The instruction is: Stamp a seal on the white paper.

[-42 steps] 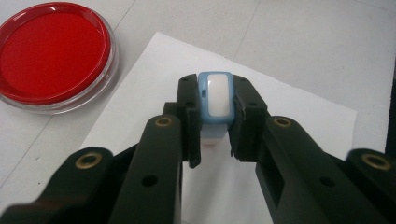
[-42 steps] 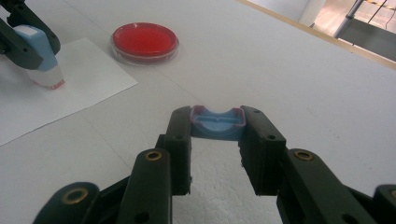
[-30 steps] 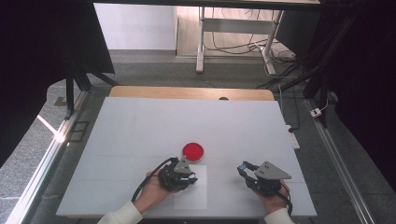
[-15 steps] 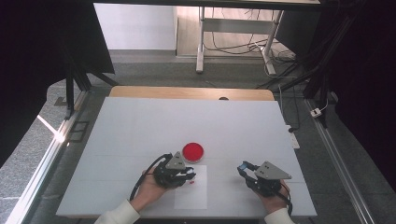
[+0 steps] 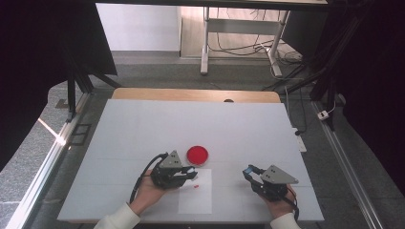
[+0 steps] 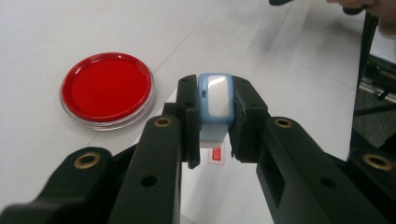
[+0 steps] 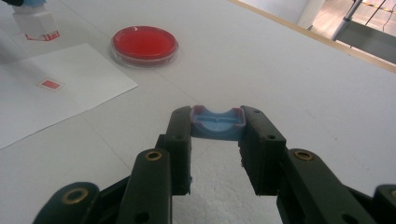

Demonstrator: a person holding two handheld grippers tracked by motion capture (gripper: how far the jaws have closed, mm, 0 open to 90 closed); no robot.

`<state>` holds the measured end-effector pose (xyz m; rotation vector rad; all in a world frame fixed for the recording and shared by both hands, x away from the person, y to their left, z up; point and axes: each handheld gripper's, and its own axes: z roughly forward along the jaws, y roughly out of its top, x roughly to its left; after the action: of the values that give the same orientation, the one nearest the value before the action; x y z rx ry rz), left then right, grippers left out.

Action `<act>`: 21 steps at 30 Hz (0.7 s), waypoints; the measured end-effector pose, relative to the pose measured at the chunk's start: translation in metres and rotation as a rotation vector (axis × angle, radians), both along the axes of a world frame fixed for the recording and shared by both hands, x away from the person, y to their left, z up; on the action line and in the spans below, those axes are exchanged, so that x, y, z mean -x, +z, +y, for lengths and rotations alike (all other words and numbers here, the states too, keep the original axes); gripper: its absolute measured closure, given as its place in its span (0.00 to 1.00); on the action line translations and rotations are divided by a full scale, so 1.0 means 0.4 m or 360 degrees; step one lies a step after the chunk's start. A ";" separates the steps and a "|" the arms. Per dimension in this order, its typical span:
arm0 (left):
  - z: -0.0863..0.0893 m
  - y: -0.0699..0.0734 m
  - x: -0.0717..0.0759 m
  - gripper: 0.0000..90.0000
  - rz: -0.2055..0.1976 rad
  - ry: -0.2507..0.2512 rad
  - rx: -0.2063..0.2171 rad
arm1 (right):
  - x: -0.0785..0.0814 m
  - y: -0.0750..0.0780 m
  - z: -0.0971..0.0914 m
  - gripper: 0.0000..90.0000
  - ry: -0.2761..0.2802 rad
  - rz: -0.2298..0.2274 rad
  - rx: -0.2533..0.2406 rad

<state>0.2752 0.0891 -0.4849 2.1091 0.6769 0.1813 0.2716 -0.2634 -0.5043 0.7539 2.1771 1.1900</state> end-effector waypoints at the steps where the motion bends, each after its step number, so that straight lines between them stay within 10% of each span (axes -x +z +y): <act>1: 0.004 0.003 0.000 0.84 0.0003 0.0011 0.0014 | 0.000 -0.001 0.000 0.72 0.0008 0.0003 -0.0007; 21: 0.077 0.061 0.004 0.84 -0.0084 0.0120 0.0176 | -0.003 -0.004 0.007 0.72 0.0024 0.0008 -0.0003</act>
<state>0.2735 0.1199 -0.4605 1.9682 0.7191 0.2352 0.2730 -0.2605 -0.5059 0.7431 2.1895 1.1993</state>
